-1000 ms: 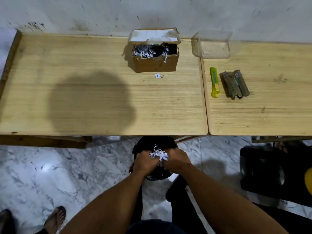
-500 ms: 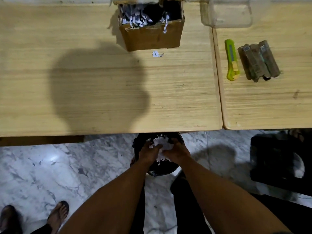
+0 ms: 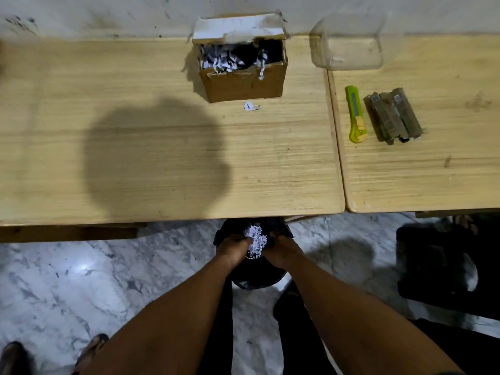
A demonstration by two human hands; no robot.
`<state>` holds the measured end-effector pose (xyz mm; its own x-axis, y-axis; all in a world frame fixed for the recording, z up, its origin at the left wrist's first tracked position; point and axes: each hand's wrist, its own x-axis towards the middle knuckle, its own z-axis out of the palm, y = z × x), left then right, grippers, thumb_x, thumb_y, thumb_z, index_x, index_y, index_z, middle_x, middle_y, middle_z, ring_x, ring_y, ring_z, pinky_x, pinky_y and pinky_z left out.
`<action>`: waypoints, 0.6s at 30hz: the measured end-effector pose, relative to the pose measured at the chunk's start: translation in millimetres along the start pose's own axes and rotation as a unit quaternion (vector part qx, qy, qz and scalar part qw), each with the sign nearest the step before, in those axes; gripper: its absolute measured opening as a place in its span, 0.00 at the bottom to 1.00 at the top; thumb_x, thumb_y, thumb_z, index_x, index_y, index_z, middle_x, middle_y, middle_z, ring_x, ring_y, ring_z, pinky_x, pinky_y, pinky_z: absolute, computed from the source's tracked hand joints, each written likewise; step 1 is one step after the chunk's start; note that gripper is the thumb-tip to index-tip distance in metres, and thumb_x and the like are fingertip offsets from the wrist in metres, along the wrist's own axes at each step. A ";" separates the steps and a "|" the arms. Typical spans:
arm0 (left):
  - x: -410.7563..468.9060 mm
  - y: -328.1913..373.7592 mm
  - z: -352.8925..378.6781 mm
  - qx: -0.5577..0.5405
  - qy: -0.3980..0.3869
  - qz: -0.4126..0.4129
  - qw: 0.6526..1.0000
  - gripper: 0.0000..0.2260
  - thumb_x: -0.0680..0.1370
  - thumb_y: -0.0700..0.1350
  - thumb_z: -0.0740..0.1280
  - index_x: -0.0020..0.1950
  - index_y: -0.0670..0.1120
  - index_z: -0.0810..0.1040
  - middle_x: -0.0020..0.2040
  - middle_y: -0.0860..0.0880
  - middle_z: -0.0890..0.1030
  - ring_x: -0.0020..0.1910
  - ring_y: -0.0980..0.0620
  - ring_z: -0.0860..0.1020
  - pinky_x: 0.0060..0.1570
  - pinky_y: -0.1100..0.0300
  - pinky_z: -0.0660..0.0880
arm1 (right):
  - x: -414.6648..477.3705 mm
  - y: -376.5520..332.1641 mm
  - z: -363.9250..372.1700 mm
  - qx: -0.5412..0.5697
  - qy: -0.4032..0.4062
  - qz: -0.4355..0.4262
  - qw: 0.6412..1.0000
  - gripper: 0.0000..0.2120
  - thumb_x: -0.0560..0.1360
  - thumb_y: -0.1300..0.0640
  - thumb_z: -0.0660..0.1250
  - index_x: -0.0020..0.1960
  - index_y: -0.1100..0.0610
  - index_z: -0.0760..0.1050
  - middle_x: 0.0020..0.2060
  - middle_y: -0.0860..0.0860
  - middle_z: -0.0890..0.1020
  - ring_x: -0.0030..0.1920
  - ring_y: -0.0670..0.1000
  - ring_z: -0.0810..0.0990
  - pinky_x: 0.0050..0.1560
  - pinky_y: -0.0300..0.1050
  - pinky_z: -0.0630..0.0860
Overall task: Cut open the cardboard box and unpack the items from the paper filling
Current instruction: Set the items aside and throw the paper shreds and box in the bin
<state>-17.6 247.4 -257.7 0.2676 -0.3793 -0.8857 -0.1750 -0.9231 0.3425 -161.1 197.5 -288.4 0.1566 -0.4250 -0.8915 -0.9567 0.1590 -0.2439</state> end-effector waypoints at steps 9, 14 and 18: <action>-59.1 36.5 -42.7 0.189 -0.119 0.025 0.975 0.20 0.77 0.57 0.64 0.64 0.47 0.77 0.64 0.46 0.78 0.60 0.46 0.76 0.63 0.55 0.72 | -83.1 -43.5 -60.6 -0.142 -0.068 -0.073 0.985 0.21 0.77 0.48 0.63 0.66 0.58 0.75 0.63 0.58 0.79 0.62 0.59 0.78 0.51 0.42 0.72; -117.6 108.7 -94.6 0.243 -0.302 -0.052 0.920 0.17 0.80 0.56 0.58 0.63 0.48 0.74 0.59 0.44 0.78 0.61 0.43 0.75 0.61 0.48 0.71 | -148.4 -109.0 -134.2 -0.200 -0.272 -0.036 0.941 0.09 0.78 0.49 0.67 0.51 0.55 0.77 0.52 0.54 0.81 0.50 0.54 0.80 0.25 0.40 0.79; -144.1 175.5 -168.6 0.168 -0.281 0.045 0.944 0.14 0.81 0.54 0.57 0.53 0.47 0.77 0.51 0.45 0.83 0.49 0.46 0.81 0.43 0.58 0.75 | -187.9 -149.5 -222.1 -0.131 -0.229 -0.095 0.960 0.05 0.79 0.55 0.63 0.53 0.53 0.76 0.54 0.52 0.80 0.51 0.51 0.80 0.43 0.46 0.77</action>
<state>72.9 129.4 -17.1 -0.2911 -0.2736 -0.9168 -0.4894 -0.7808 0.3884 -101.9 55.6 0.3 0.3680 0.0217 -0.9296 -0.9198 -0.1380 -0.3673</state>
